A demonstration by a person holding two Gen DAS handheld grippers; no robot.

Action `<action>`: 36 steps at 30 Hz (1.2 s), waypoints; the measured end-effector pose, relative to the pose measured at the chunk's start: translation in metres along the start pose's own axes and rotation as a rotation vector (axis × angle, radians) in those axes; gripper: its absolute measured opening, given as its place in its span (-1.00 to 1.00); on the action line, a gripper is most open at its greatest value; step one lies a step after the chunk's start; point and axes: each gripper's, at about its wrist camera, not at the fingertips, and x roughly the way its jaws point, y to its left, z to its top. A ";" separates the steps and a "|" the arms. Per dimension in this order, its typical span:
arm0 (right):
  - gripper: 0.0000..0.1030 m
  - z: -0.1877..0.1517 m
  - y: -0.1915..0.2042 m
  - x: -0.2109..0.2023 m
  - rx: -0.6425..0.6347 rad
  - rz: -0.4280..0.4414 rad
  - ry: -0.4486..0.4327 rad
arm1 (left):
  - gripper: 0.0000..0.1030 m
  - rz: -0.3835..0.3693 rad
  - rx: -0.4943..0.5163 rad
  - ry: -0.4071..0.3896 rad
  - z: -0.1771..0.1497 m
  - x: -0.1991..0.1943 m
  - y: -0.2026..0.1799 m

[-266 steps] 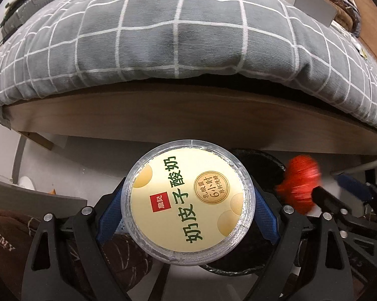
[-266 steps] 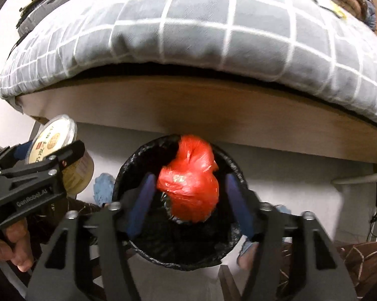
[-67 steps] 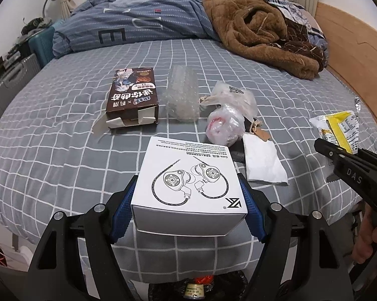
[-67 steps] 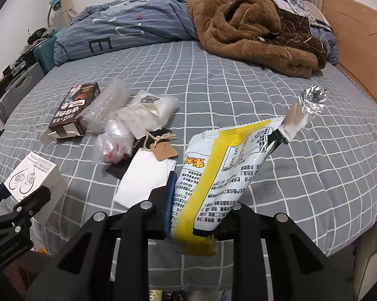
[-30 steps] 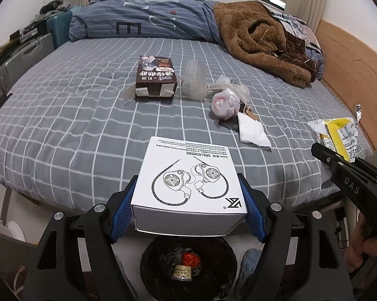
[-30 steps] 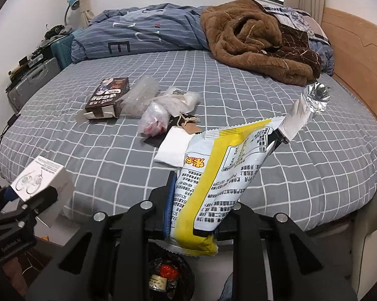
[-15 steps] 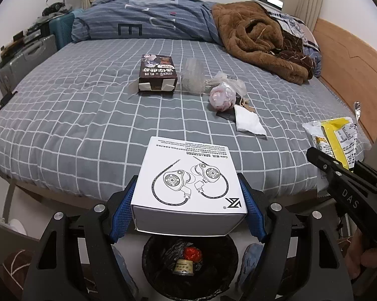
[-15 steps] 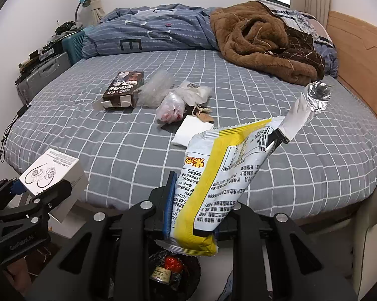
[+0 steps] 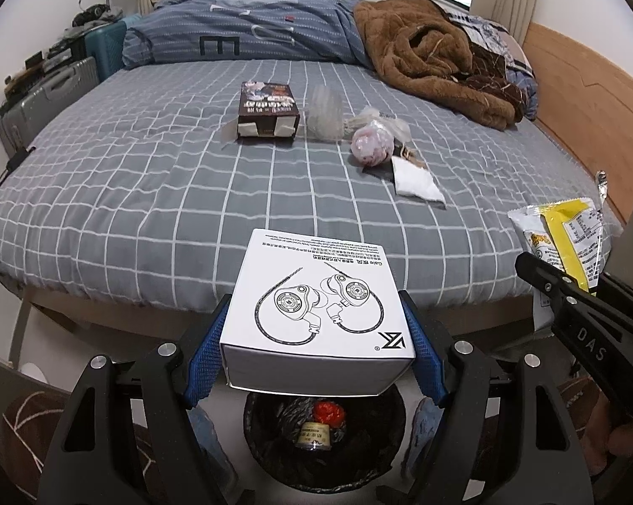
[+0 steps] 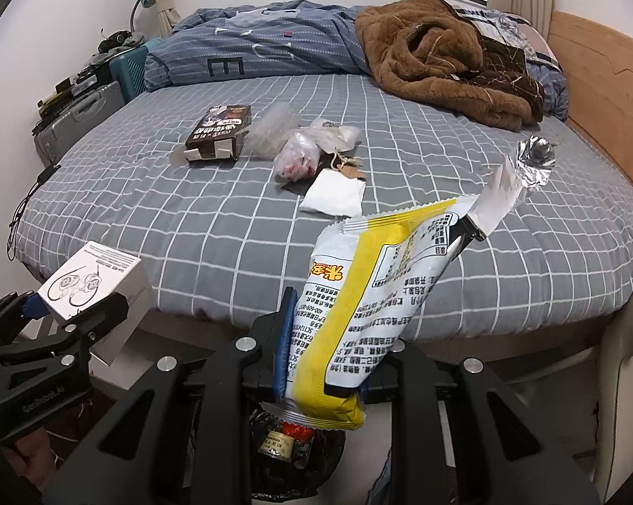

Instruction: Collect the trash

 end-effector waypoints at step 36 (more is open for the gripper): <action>-0.57 -0.093 0.003 0.035 0.016 0.014 0.203 | 0.42 0.020 -0.006 0.148 -0.080 0.040 0.011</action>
